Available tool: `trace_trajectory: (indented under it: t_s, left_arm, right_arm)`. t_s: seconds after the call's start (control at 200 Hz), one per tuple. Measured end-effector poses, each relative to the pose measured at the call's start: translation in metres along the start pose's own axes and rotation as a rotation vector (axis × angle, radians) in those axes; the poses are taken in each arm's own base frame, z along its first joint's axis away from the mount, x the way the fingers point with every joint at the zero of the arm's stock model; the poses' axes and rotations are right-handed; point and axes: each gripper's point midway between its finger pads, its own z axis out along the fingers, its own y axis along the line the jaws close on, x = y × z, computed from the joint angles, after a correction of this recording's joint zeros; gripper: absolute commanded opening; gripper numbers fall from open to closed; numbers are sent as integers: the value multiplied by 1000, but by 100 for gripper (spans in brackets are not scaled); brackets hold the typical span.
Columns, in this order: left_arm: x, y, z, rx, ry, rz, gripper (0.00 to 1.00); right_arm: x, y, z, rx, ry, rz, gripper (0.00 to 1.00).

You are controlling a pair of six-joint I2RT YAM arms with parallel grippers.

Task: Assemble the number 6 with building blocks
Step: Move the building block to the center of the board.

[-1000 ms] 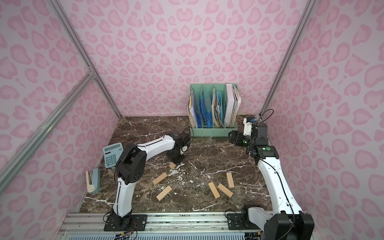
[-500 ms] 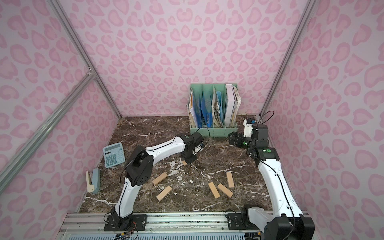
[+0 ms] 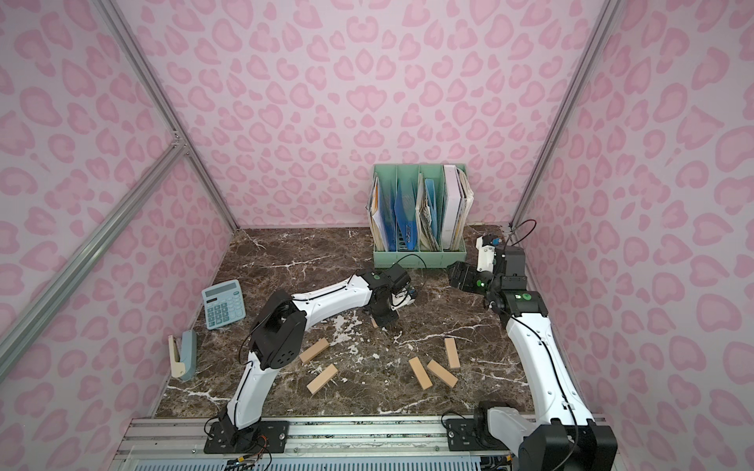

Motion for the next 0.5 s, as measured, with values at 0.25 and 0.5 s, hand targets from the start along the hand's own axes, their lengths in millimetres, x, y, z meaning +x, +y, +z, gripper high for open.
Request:
trace_trajectory:
  t_s: [0.25, 0.5]
  left_arm:
    - [-3, -3, 2, 9, -24, 79, 25]
    - [4, -16, -7, 65, -54, 138, 32]
  right_arm:
    - [7, -2, -2, -6, 6, 12, 89]
    - [9, -2, -1, -13, 11, 17, 89]
